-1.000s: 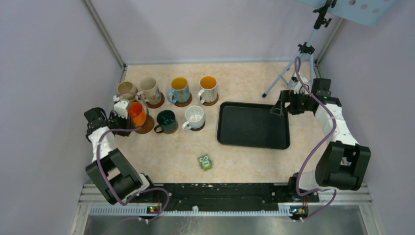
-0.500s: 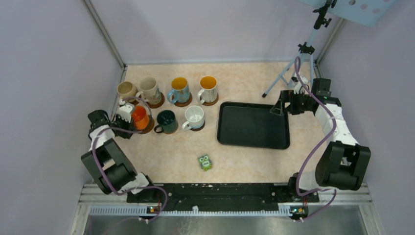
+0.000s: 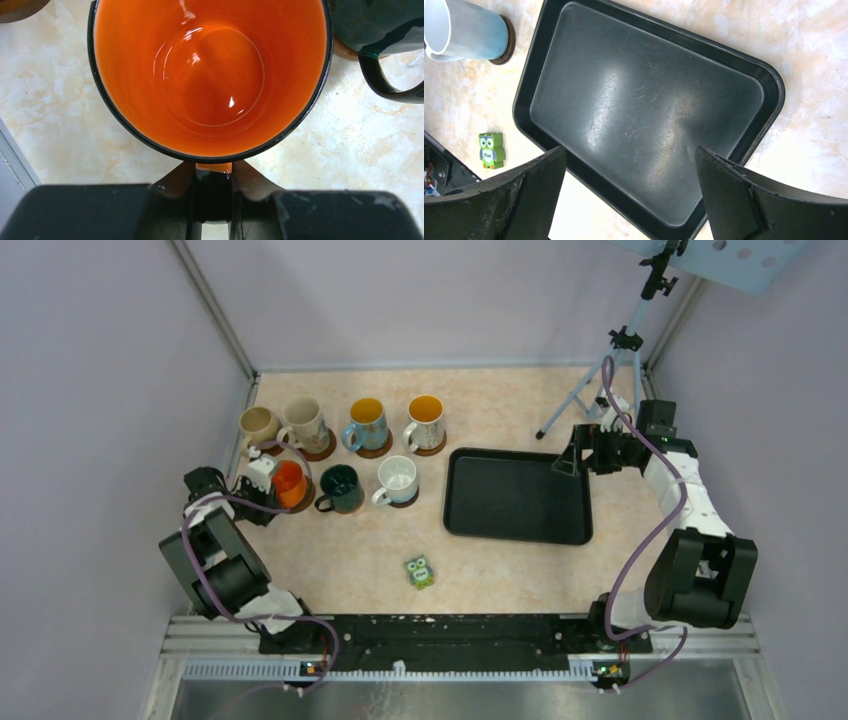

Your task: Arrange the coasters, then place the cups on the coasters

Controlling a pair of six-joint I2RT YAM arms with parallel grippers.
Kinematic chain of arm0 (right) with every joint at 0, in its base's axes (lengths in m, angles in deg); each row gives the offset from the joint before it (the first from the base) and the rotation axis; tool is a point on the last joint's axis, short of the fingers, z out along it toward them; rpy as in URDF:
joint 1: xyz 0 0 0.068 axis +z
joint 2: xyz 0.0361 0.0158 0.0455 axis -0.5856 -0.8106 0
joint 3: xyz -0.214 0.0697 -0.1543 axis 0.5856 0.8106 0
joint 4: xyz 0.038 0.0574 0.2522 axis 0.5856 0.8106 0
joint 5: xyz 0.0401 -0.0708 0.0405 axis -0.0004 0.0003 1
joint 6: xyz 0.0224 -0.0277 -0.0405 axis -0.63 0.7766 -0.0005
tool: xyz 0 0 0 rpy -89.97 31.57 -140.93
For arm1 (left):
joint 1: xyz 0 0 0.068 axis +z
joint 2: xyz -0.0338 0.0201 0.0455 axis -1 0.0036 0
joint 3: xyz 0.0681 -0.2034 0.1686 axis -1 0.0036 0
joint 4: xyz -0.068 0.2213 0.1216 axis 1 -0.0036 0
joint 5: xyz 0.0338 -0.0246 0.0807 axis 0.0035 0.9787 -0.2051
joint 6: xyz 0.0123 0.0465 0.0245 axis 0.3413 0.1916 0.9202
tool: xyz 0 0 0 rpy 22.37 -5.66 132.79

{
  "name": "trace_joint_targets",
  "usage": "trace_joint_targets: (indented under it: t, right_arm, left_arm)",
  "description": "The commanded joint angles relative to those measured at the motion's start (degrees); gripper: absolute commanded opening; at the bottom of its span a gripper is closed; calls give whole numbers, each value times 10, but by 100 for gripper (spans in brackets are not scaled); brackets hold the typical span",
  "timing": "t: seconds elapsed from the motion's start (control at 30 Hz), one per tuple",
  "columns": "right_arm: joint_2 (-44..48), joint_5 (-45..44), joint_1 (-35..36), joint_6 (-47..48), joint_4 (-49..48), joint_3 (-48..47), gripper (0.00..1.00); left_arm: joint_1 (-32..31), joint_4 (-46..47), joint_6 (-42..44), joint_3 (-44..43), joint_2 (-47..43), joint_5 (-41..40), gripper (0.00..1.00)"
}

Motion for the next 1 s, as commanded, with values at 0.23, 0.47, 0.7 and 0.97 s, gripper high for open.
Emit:
trace_joint_targets:
  t: [0.23,0.47,0.7,0.97]
  right_arm:
    - [-8,5,4,1,-13,-8,98]
    - [-8,5,4,3,-11,-9,98]
    - [-7,-1,4,9,-5,-13,98]
    - [6,-58,4,57,33,-16,98]
  left_arm:
    - [2,28,14,-14,14,20,24]
    - [3,20,12,-16,8,9,41]
    - [3,4,7,-23,-10,1,64]
    - [3,-60,-16,-62,-73,-9,94]
